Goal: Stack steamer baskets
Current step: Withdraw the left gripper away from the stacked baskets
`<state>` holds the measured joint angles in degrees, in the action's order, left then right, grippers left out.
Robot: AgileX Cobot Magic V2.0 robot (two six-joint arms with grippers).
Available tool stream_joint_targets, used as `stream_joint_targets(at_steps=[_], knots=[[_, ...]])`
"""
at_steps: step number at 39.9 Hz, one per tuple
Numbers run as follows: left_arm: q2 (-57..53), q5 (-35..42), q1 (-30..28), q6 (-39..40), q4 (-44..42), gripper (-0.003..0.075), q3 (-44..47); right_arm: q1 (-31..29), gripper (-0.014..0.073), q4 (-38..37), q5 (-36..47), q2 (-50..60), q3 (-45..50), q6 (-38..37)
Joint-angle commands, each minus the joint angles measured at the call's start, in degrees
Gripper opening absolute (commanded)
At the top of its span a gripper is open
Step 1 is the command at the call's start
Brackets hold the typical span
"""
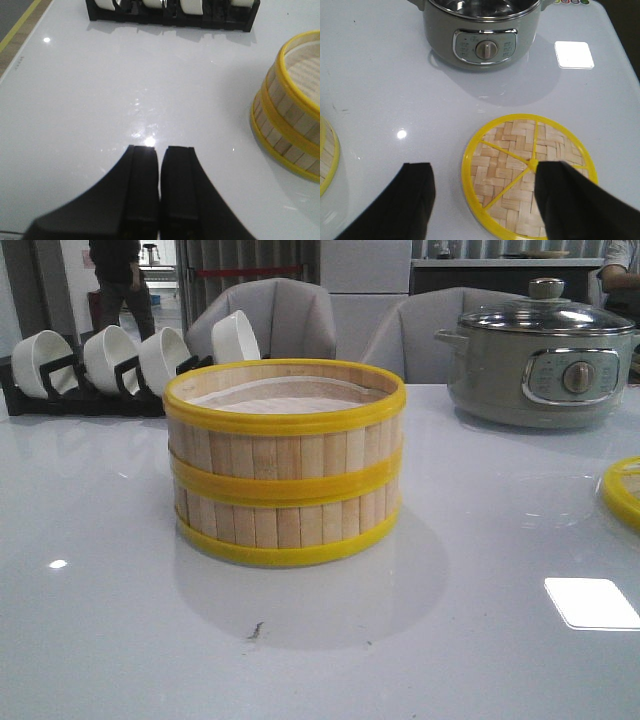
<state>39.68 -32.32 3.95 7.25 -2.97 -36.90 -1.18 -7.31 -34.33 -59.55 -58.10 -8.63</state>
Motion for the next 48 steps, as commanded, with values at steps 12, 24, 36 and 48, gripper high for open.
stream_joint_targets(at_steps=[12, 24, 36, 48], knots=[[-7.04, 11.77, 1.00, 0.34, 0.37, 0.0094, 10.09, -0.04, 0.0539, 0.20, 3.92, 0.76, -2.05, 0.16], [-6.83, 11.77, 1.00, 0.34, -0.85, 0.0094, 10.30, -0.04, 0.0539, 2.16, 3.92, 0.76, -2.05, 0.16], [-6.83, 11.41, 1.00, 0.34, -1.61, 0.0094, 10.30, -0.04, 0.0539, 4.07, 1.90, 0.76, -2.05, 0.16], [-6.83, 11.41, 1.00, 0.34, -1.61, 0.0094, 10.30, -0.04, 0.0539, 4.81, 1.93, 0.76, -2.05, 0.16]])
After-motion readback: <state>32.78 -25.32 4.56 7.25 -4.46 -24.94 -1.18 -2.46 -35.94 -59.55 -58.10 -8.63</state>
